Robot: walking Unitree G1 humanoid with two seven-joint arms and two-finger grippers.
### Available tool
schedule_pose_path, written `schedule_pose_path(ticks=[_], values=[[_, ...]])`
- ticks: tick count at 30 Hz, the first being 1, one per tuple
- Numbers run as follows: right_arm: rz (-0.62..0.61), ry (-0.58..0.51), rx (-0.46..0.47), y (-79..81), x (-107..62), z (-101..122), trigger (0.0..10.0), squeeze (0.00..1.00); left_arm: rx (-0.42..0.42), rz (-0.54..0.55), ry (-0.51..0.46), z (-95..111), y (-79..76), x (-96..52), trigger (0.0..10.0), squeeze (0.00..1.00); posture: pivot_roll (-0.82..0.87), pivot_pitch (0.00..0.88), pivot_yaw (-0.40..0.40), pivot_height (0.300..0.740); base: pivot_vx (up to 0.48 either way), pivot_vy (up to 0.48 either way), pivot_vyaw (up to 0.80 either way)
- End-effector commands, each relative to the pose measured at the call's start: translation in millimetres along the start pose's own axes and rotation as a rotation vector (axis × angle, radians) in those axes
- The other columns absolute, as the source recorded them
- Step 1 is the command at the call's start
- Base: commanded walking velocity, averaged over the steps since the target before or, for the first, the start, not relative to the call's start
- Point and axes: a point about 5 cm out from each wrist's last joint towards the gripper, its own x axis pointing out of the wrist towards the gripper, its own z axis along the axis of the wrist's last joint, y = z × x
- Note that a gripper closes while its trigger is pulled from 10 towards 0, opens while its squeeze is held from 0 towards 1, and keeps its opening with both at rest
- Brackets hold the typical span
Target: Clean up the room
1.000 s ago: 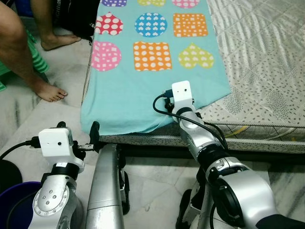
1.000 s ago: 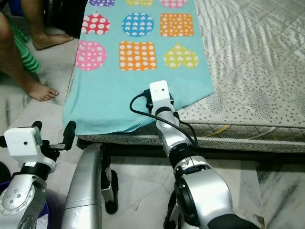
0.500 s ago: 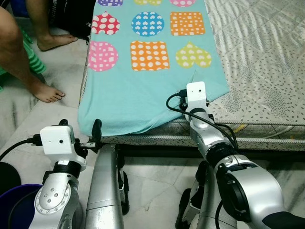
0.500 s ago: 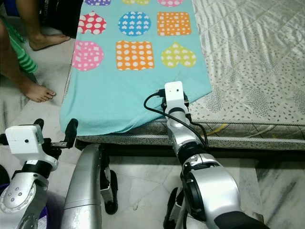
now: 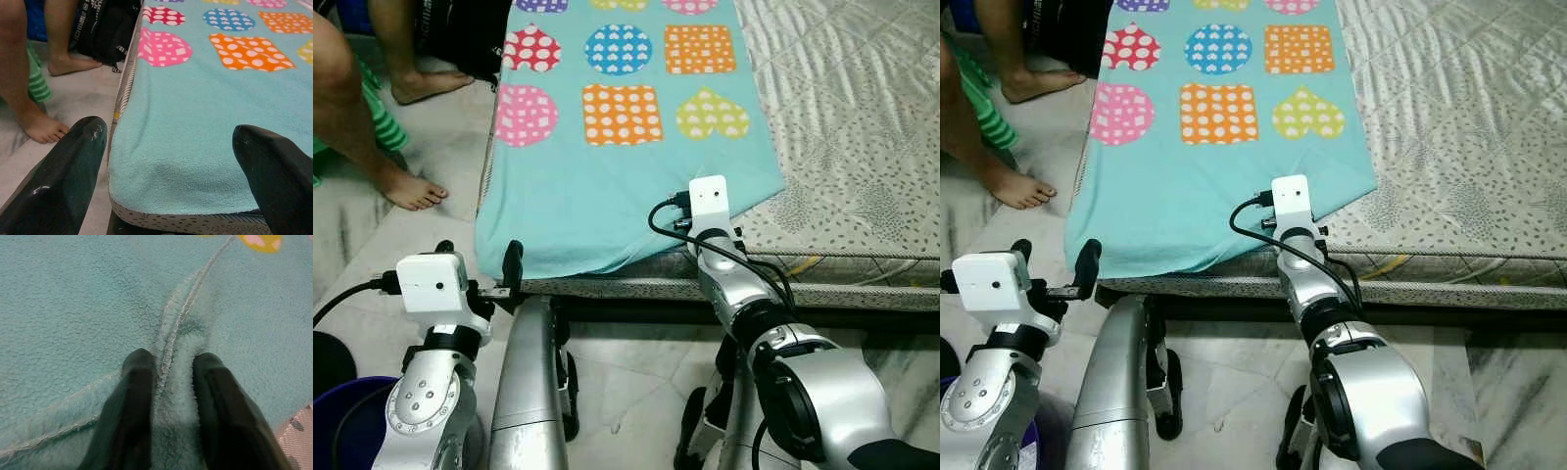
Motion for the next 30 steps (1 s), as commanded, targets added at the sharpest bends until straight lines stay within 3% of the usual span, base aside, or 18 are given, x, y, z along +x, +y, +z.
schedule_pose_path(ticks=[1,15,30], values=[[-0.003,0.064,0.016,-0.9,-3.9,-18,0.0,0.00,0.000,0.020,0.032,-5,4.2,-2.8,10.0,0.00,0.28,0.341,-0.002,0.528,0.000,0.000,0.00],[0.000,0.102,0.143,-0.4,-5.1,-23,0.0,0.00,-0.001,0.035,0.021,-4,4.6,-2.1,10.0,0.00,0.27,0.341,-0.013,0.528,0.000,0.000,0.00],[-0.024,0.052,0.348,-25.2,-8.5,-33,0.0,0.00,-0.035,0.063,0.028,-6,6.1,-2.0,10.0,0.00,0.25,0.343,-0.005,0.528,0.000,0.000,0.00]])
